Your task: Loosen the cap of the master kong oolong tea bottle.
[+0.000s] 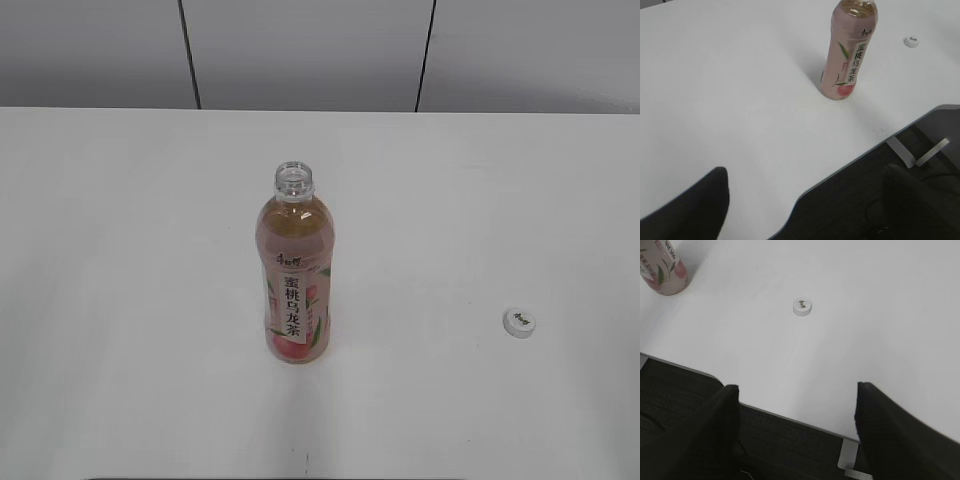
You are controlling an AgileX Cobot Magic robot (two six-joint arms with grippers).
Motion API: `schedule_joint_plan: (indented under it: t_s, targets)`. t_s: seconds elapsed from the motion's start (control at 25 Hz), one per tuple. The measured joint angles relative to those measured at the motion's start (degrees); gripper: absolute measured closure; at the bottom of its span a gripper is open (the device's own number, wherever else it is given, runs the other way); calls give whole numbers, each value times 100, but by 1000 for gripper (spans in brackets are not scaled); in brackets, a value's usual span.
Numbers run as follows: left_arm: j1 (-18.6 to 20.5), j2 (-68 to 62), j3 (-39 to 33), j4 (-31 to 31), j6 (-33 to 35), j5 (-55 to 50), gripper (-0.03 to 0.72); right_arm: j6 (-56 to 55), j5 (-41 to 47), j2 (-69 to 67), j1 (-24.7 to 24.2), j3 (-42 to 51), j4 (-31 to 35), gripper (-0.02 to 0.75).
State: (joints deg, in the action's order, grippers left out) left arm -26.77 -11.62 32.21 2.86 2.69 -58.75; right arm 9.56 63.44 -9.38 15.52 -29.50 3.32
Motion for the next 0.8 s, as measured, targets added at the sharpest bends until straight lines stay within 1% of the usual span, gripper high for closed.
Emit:
schedule_joint_plan:
  t_s: [0.32,0.4,0.48,0.72,0.8]
  targets:
    - [0,0,0,0,0,0,146,0,-17,0,0,2,0,192]
    - [98,69,0,12,0,0,146,0,-17,51,0,2,0,192]
    - [464,224,0,19,0,0,151,0,-17,196,-95,2,0,192]
    - [2044,968,0,23,0,0,166,0,-17,942,-905,2,11,192]
    - [2396,1179,0,27,0,-1,166,0,-11,975,-1023,7,19,192]
